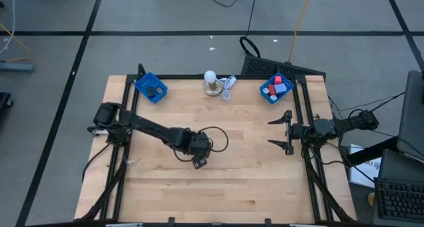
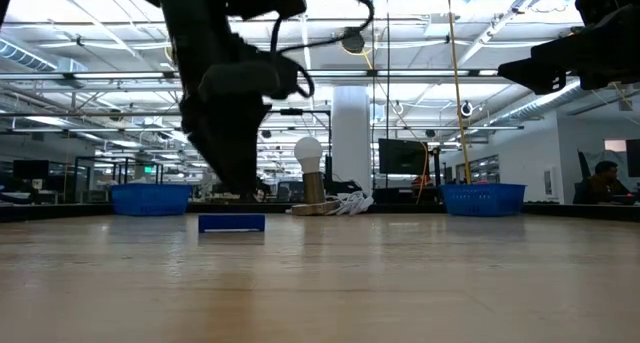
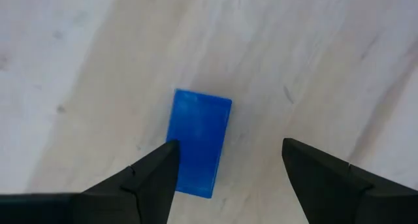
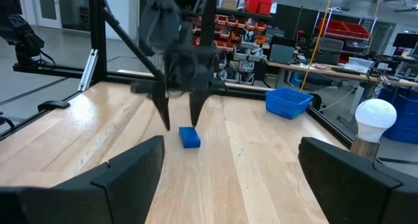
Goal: Pick & Place Office items
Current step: Put the blue digital timer into the left blue bin
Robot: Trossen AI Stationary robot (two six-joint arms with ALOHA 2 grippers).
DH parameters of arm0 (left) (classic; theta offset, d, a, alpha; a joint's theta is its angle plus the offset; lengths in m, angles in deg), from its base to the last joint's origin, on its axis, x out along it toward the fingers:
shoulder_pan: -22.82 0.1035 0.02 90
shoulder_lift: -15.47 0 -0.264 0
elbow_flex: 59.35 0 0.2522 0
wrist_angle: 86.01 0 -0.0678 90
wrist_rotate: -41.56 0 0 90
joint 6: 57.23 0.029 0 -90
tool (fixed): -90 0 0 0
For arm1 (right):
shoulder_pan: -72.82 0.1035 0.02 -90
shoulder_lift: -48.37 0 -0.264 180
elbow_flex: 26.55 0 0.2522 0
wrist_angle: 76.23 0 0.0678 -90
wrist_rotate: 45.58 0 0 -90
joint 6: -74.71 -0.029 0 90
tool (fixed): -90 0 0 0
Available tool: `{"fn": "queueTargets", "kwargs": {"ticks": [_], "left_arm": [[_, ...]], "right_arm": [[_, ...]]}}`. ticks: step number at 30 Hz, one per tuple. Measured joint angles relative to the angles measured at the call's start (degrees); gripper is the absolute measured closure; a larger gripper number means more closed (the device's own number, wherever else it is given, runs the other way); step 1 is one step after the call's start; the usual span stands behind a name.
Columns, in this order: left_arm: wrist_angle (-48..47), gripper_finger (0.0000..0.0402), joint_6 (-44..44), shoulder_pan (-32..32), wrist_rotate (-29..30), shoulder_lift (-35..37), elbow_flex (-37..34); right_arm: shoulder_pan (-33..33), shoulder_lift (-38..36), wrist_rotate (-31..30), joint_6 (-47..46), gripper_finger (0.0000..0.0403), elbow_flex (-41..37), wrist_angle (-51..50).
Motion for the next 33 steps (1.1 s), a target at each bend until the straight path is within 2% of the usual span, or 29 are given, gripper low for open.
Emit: {"fn": "queueTargets", "kwargs": {"ticks": [6,12,19,28,33], "left_arm": [[-3.55,0.0128,4.04,0.31,4.28,2.15,0.11],[-2.52,0.0128,9.25,0.65,2.91,1.47,-0.93],[2.51,0.0128,9.02,1.78,0.74,1.54,-4.95],[14.28,0.0128,8.5,2.25,-3.09,1.92,-12.16],[15.19,0.0128,7.98,2.17,-2.37,1.91,-13.29]], "right_arm": [[0.01,0.0,0.0,0.0,0.006,0.0,0.0],[0.01,0.01,-0.01,0.0,0.006,-0.01,0.0],[-0.01,0.02,-0.02,0.0,0.006,0.0,0.0],[0.01,0.01,-0.02,0.0,0.006,0.0,0.0],[0.01,0.02,-0.02,0.0,0.006,-0.01,0.0]]}}
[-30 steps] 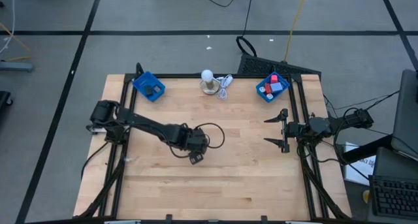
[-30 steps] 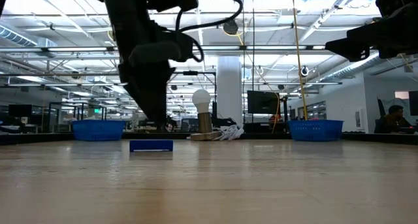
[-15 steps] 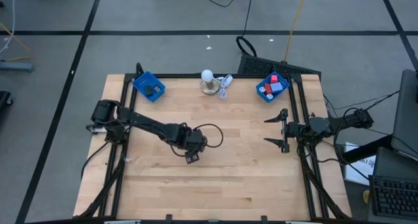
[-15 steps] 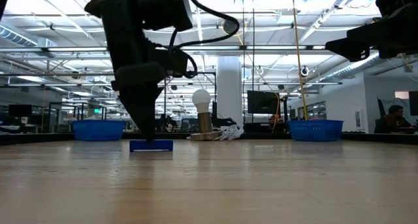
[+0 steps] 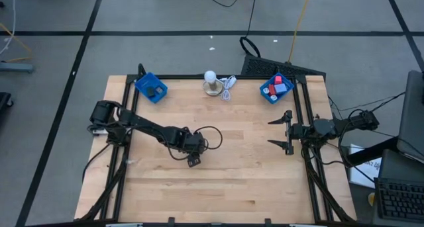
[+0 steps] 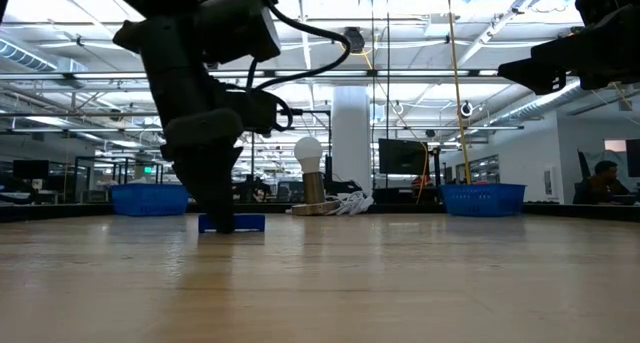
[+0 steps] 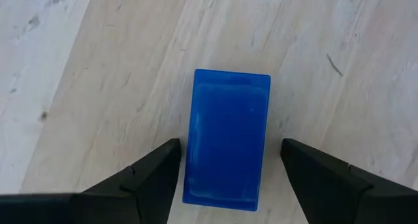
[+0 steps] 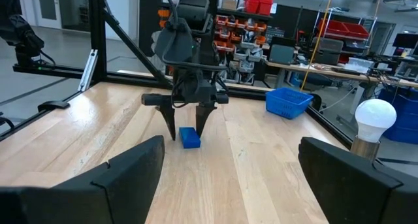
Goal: Pick & Place Office items
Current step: Put the blue digital timer into the left blue bin
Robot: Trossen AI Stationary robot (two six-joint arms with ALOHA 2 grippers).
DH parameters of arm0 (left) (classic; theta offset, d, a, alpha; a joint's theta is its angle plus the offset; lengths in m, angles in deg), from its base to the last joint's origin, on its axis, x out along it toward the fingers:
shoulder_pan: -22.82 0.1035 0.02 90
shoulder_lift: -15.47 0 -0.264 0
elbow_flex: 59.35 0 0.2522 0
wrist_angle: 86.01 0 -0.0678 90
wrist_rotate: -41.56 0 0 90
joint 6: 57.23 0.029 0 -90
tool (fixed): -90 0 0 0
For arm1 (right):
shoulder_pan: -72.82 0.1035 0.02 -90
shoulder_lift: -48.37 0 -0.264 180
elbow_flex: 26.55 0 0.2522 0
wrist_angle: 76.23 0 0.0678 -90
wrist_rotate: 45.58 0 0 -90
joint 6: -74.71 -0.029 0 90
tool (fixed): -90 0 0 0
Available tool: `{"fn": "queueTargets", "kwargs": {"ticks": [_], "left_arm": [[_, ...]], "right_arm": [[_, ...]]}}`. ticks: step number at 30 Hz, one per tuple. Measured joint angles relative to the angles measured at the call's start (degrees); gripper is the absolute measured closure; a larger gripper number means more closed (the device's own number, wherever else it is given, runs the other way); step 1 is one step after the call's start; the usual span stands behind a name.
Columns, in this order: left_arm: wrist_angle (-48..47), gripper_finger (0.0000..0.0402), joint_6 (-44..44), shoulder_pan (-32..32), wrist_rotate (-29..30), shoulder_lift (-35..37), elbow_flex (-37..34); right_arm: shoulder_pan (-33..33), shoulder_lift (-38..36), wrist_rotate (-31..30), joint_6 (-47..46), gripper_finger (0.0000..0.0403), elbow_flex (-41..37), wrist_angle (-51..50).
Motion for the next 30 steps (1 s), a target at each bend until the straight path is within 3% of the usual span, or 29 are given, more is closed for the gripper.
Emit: {"fn": "queueTargets", "kwargs": {"ticks": [30], "left_arm": [[-4.97,0.0128,-1.66,-0.31,-2.16,-0.13,-0.15]], "right_arm": [[0.0,-0.02,0.01,0.0,0.006,0.01,0.0]]}}
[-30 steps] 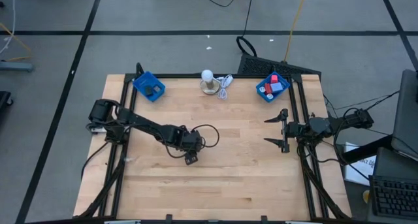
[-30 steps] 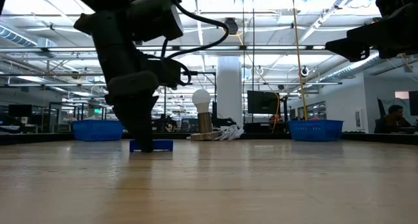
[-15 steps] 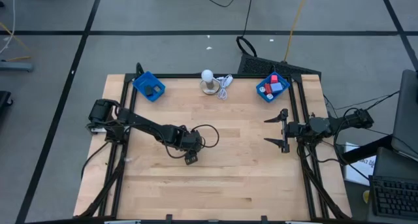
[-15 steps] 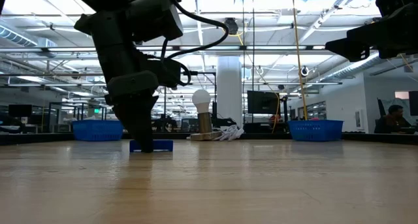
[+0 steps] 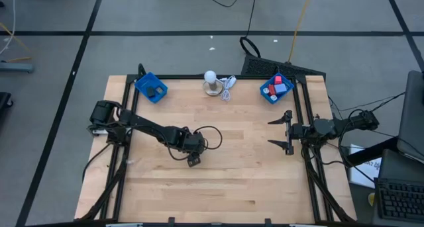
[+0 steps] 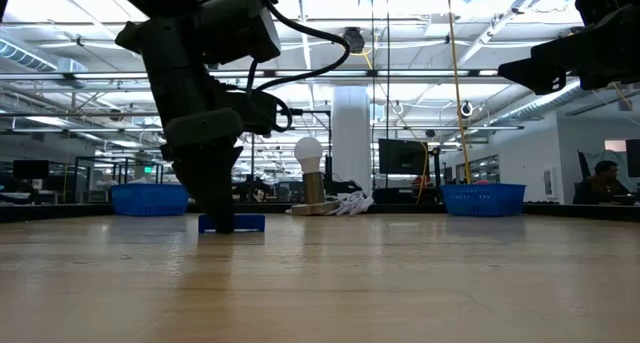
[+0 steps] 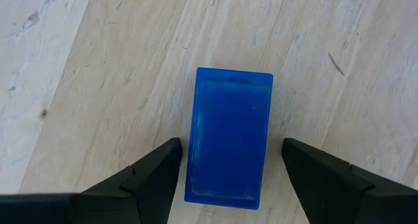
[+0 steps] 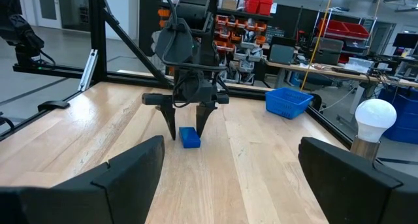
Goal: Pick & Place Office items
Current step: Put the blue digital timer into the left blue bin
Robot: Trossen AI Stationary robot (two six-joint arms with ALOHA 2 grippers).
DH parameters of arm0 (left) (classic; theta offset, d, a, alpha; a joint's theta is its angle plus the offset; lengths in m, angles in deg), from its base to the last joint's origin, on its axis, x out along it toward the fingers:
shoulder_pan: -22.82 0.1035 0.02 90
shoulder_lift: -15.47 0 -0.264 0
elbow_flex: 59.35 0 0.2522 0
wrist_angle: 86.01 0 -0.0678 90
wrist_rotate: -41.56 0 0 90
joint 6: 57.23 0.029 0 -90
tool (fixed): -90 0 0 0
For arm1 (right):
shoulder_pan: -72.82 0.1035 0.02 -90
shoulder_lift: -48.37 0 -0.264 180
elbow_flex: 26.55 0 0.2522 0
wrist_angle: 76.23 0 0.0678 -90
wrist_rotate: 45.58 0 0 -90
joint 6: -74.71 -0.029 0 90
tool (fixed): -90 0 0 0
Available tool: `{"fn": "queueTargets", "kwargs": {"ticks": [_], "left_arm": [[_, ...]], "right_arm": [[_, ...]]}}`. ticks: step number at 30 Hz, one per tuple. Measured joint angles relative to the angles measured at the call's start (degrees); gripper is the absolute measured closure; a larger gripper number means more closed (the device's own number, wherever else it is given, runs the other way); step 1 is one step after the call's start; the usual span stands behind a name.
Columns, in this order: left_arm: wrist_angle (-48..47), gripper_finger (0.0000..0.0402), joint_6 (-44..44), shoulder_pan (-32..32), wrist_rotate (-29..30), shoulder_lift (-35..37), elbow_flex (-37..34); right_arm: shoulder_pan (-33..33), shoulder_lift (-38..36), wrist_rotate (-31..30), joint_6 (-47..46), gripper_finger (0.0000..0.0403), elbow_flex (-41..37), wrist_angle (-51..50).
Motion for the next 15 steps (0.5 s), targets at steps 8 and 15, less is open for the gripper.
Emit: {"fn": "queueTargets", "kwargs": {"ticks": [8,15], "left_arm": [[0.51,0.0128,-1.79,-0.09,-0.4,0.0,-0.08],[0.66,0.0128,-0.7,-0.09,-1.07,0.0,-0.11]], "right_arm": [[-0.01,0.0,-0.01,0.0,0.006,0.0,0.0],[-0.01,0.01,0.0,0.0,0.006,0.0,0.0]]}}
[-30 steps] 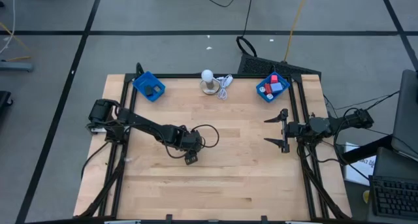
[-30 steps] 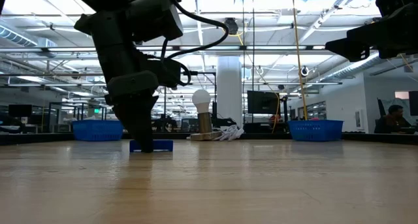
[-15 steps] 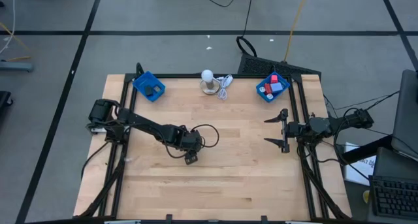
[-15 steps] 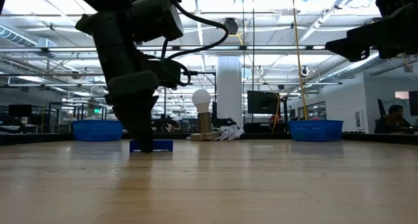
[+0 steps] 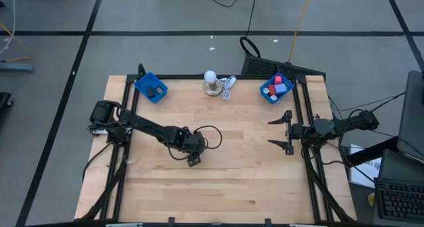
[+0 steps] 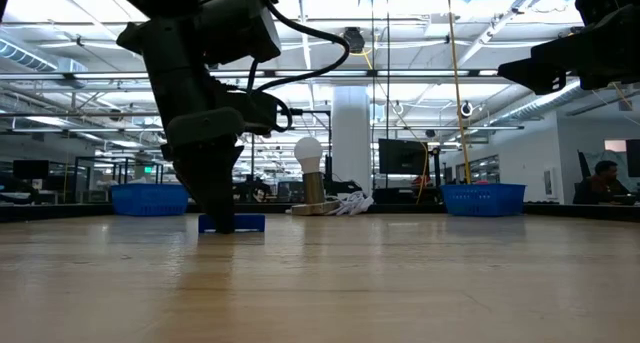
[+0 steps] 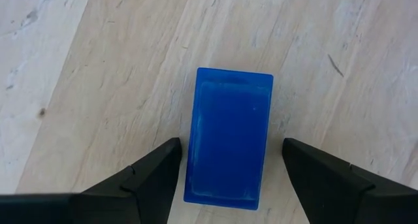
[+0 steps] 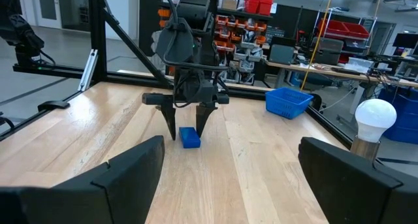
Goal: Pick & Place Office items
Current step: Put the blue digital timer into the left blue bin
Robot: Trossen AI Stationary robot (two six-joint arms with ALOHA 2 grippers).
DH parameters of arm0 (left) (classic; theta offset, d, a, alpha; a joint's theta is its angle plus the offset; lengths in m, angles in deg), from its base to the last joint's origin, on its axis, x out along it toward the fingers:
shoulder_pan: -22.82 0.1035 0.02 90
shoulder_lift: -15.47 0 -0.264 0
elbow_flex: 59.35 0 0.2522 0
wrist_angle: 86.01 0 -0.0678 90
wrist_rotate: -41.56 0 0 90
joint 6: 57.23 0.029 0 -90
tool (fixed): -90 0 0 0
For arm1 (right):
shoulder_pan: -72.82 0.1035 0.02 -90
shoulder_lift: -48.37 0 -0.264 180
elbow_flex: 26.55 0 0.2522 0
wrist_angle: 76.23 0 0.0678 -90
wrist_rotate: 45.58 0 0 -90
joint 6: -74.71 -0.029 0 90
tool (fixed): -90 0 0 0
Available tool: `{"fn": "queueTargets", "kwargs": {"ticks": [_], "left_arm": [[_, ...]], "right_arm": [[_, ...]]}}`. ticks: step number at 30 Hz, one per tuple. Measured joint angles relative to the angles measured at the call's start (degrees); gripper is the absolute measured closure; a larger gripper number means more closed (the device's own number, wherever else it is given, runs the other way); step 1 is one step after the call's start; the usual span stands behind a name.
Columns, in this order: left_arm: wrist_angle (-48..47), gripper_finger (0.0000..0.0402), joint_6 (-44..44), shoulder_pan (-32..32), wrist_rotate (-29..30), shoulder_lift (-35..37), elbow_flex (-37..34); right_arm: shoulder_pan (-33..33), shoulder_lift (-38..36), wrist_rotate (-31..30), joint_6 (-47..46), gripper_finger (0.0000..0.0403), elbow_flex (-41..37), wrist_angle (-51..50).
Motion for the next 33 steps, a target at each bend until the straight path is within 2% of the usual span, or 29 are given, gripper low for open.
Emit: {"fn": "queueTargets", "kwargs": {"ticks": [10,19,24,29,33], "left_arm": [[0.44,0.0137,0.33,0.0,-0.43,-0.02,-0.02],[2.63,0.0244,0.43,-0.11,1.79,-0.02,-0.04],[5.81,0.0247,2.44,0.73,3.15,-0.02,-0.13],[7.02,0.0223,0.48,0.9,5.36,0.86,-0.17],[8.78,0.0248,2.63,0.83,8.76,4.34,-0.34]], "right_arm": [[0.01,-0.01,0.0,0.0,0.006,-0.01,0.0],[-0.01,-0.01,0.0,0.0,0.006,0.0,0.0],[-0.01,0.0,0.01,0.0,0.006,0.0,0.0],[-0.01,0.01,0.0,0.0,0.006,0.0,0.0],[0.0,-0.01,-0.01,0.0,0.006,0.0,0.0]]}}
